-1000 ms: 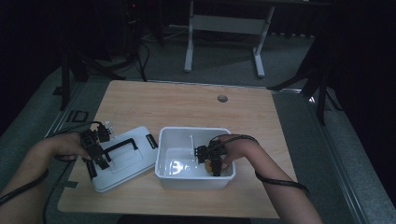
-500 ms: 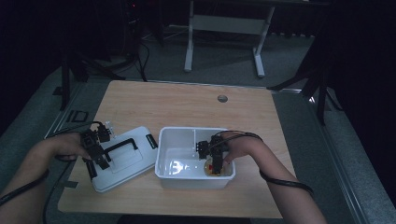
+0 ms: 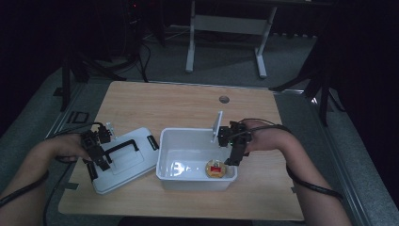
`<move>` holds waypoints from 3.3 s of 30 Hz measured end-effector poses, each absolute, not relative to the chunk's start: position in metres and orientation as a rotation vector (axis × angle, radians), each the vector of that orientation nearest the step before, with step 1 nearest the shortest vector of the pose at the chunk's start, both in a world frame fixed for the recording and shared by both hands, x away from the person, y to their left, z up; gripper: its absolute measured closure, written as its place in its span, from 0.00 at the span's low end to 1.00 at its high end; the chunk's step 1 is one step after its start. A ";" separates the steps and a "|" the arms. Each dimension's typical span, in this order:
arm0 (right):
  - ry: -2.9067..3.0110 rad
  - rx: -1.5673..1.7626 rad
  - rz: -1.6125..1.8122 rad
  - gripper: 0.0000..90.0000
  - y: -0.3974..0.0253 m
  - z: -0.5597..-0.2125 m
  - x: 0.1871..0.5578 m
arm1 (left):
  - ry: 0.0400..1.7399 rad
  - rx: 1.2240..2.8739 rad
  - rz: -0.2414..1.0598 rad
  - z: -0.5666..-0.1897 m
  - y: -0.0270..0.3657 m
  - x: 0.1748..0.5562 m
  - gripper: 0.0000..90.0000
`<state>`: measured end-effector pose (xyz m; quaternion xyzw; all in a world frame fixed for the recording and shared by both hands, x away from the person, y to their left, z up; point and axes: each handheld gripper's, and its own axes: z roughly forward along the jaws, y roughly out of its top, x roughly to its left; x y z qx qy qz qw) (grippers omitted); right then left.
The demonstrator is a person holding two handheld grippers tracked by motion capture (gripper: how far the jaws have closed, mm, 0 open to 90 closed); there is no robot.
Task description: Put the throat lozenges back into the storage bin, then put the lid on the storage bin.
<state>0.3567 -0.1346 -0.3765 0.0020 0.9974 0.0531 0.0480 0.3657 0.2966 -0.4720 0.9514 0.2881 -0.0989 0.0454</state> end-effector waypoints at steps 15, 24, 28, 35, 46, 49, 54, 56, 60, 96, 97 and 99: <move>2.996 0.190 0.204 0.15 -0.219 -0.377 0.353 | 0.887 2.905 -0.340 -0.474 0.296 0.366 0.30; 3.006 0.302 0.232 0.15 -0.251 -0.399 0.348 | 0.848 2.918 -0.242 -0.470 0.295 0.364 0.30; 2.998 0.334 0.247 0.15 -0.260 -0.406 0.347 | 0.836 2.910 -0.192 -0.469 0.296 0.363 0.30; 2.998 0.422 0.207 0.15 -0.279 -0.432 0.346 | 0.810 2.914 -0.157 -0.475 0.297 0.362 0.34; 3.044 0.479 0.205 0.16 -0.287 -0.452 0.344 | 0.784 2.967 -0.067 -0.479 0.290 0.366 0.49; 3.047 0.478 0.212 0.16 -0.287 -0.454 0.345 | 0.772 2.980 -0.073 -0.482 0.289 0.366 0.58; 3.049 0.486 0.204 0.16 -0.288 -0.457 0.345 | 0.767 3.012 -0.084 -0.485 0.285 0.368 0.71; 3.052 0.489 0.190 0.16 -0.286 -0.459 0.345 | 0.767 3.010 -0.106 -0.487 0.283 0.369 0.78; 3.052 0.491 0.198 0.16 -0.285 -0.459 0.347 | 0.764 3.051 -0.107 -0.491 0.280 0.371 0.80; 3.096 0.482 0.218 0.16 -0.278 -0.474 0.357 | 0.822 2.966 -0.146 -0.459 0.306 0.353 0.93; 3.093 0.479 0.225 0.16 -0.278 -0.474 0.357 | 0.819 2.970 -0.139 -0.457 0.308 0.352 0.93; 3.087 0.478 0.220 0.16 -0.277 -0.473 0.357 | 0.815 2.970 -0.145 -0.453 0.310 0.348 0.93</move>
